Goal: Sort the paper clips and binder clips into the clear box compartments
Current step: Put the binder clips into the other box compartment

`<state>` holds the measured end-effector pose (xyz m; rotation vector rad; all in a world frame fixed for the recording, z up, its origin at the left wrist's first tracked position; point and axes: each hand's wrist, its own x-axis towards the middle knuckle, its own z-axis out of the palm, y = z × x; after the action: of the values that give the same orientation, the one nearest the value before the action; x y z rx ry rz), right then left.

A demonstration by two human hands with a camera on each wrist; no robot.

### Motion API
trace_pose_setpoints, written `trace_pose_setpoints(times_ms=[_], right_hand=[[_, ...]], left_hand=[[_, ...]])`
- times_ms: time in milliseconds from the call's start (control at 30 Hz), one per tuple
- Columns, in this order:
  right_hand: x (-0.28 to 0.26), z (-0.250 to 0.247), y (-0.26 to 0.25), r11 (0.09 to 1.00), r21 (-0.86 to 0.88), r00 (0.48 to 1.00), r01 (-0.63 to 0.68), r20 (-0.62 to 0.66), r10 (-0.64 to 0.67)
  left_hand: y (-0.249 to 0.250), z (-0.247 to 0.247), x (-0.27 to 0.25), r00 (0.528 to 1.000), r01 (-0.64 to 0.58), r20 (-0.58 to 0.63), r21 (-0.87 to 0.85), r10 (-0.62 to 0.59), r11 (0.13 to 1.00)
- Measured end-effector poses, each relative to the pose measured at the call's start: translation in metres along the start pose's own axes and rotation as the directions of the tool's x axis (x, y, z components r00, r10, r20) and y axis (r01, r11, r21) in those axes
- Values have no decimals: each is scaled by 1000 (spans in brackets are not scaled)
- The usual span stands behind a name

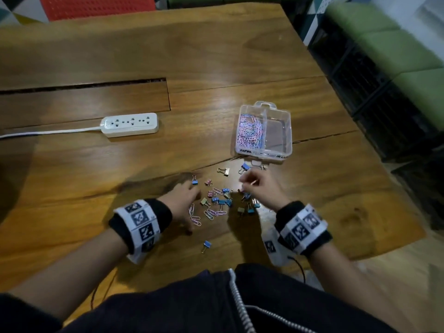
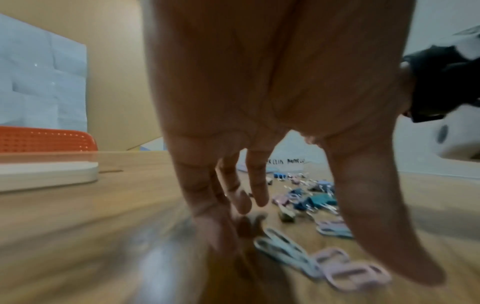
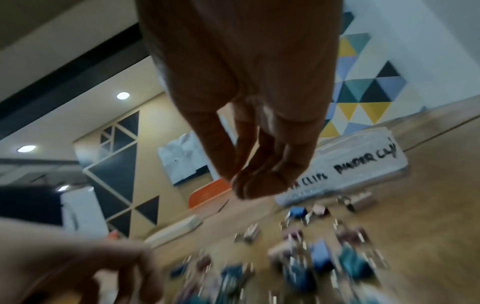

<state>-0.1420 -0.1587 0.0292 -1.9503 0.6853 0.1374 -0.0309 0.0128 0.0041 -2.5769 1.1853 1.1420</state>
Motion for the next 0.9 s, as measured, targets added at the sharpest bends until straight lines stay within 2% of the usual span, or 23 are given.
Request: trace_pose_setpoints(times_ms=[67,200,333,633,900], right_hand=[[-18,19,9,988,-155,994,-4,104,21],[-33,49,22,934,-351,996,72,70,-50],[-31,68,24,903,-414,993,114,46,-104],[-26,76,23,860,-504,997,77,67,-50],[-21,80,17,734,-647,977,207,168,-127]], left_hand=[[2,12,-3,999,-24,-47,15,24,1000],[9,23,-7,988,-70,-135,30,73,997],[10,27,-12,982,-85,-168,14,86,996],[10,35,-23,941,-181,-278,72,194,981],[23,41,-24,948,-180,-239,135,208,974]])
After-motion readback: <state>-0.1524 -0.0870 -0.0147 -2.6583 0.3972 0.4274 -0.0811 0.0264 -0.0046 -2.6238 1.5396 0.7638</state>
